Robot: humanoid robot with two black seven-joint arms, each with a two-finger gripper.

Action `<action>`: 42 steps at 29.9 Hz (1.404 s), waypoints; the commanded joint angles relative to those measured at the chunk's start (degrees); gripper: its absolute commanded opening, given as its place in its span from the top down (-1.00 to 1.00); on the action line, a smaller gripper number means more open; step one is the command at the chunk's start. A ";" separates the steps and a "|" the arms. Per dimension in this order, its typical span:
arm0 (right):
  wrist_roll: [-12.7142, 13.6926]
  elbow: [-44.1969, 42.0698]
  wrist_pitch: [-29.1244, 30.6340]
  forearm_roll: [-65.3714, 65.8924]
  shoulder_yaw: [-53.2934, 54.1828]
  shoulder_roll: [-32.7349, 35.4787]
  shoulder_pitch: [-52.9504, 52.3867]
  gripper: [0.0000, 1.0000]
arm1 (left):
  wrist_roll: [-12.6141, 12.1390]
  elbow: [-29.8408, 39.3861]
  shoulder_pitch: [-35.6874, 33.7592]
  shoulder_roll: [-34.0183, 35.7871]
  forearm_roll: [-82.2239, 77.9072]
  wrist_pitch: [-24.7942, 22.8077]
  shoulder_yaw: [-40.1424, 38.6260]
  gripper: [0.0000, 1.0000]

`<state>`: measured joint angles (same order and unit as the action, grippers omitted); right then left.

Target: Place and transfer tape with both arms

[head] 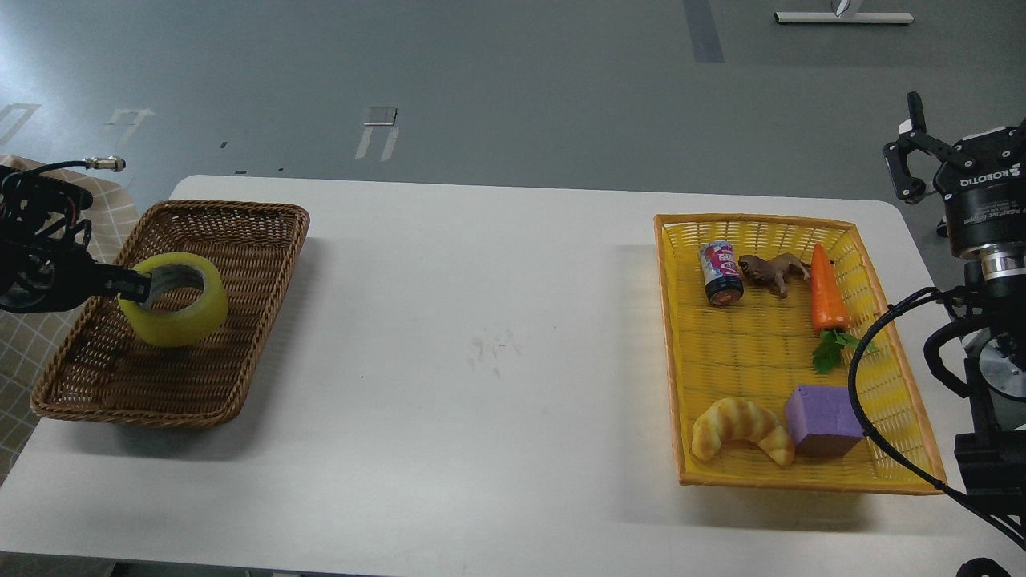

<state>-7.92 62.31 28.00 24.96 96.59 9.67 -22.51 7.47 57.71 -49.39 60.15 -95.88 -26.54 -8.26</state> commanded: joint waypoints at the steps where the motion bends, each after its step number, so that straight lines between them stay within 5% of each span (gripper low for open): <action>1: 0.01 0.09 0.00 0.00 0.09 0.00 -0.08 -1.00 | 0.44 -1.11 2.01 -0.21 2.10 1.57 0.09 1.00; 13: 0.01 0.09 0.00 0.00 0.09 0.00 0.10 -1.00 | 0.44 -2.69 2.72 -1.53 5.18 3.68 0.00 1.00; 14: 0.01 0.01 0.00 0.00 0.09 0.00 0.10 -1.00 | 0.44 -2.69 2.72 -1.53 5.62 3.68 0.00 0.84; 16: 0.01 0.00 0.00 0.00 0.09 0.00 0.10 -1.00 | 0.44 -2.69 2.72 -1.53 6.50 3.77 0.00 0.05; 17: 0.01 0.00 0.00 0.00 0.09 0.00 0.10 -1.00 | 0.44 -2.69 2.72 -1.44 7.11 3.95 0.00 -0.13; 28: 0.01 0.00 0.00 0.00 0.09 0.00 0.10 -1.00 | 0.53 -2.61 1.57 -0.56 11.69 4.30 -1.14 -0.47; 37: 0.10 0.18 0.00 0.00 0.00 0.09 0.01 -1.00 | 1.67 -2.69 -13.79 0.06 36.69 4.56 -2.28 -0.59; 42: 0.10 0.18 0.00 0.09 -0.17 0.44 -0.52 -1.00 | 1.76 -2.69 -15.30 -3.10 52.36 5.09 -8.69 -0.94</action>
<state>-7.87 62.55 28.00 25.01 96.48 9.85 -22.75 9.18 55.02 -64.21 58.86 -50.63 -21.58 -13.78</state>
